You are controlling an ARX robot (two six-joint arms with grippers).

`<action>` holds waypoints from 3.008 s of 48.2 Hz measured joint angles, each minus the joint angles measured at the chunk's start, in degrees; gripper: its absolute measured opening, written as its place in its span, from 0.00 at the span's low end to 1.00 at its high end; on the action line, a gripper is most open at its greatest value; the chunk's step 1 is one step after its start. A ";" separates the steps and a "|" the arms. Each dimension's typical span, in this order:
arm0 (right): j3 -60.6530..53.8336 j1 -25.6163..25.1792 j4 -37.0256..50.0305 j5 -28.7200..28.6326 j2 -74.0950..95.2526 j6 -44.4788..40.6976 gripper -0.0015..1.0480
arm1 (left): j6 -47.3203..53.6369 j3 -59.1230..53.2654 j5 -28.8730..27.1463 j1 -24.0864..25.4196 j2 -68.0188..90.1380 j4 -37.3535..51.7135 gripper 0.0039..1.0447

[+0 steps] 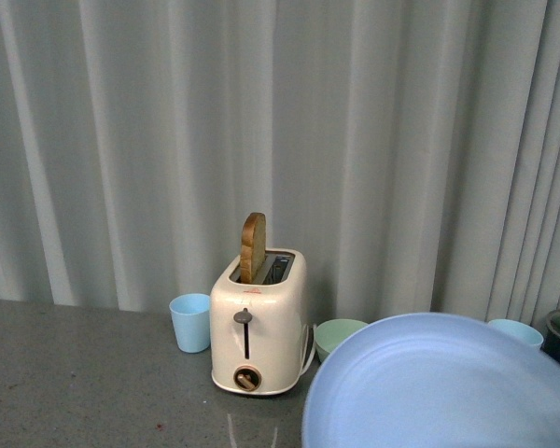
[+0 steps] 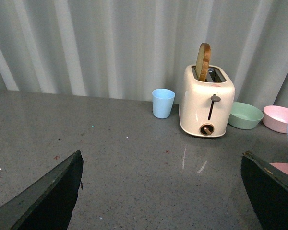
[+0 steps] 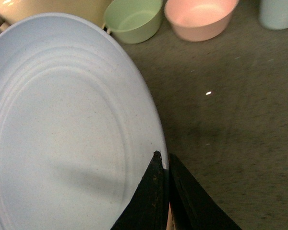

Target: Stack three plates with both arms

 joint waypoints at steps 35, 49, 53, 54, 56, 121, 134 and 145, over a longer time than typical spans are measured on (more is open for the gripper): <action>-2.23 5.57 7.91 -2.01 13.81 8.98 0.03 | 0.00 0.00 0.00 0.00 0.00 0.00 0.94; -3.04 4.50 9.46 -2.12 16.11 9.27 0.03 | 0.00 0.00 0.00 0.00 0.00 0.00 0.94; -3.15 4.09 9.55 -2.12 16.61 9.29 0.03 | 0.00 0.00 0.00 0.00 0.00 0.00 0.94; -3.17 4.02 9.57 -2.12 16.68 9.29 0.03 | 0.00 0.00 0.00 0.00 0.00 0.00 0.94; -3.19 3.82 9.68 -2.14 16.98 9.31 0.03 | 0.00 0.00 0.00 0.00 0.00 0.00 0.94; -6.27 -4.94 -12.87 2.64 -27.36 4.02 0.93 | 0.00 0.00 0.00 0.00 0.00 0.00 0.94; -12.63 0.00 -5.31 13.66 -46.05 -5.68 0.76 | 0.00 0.00 0.00 0.00 0.00 0.00 0.94; -19.04 0.24 -8.66 14.60 -59.65 -9.86 0.37 | 0.00 0.00 0.00 0.00 0.00 0.00 0.94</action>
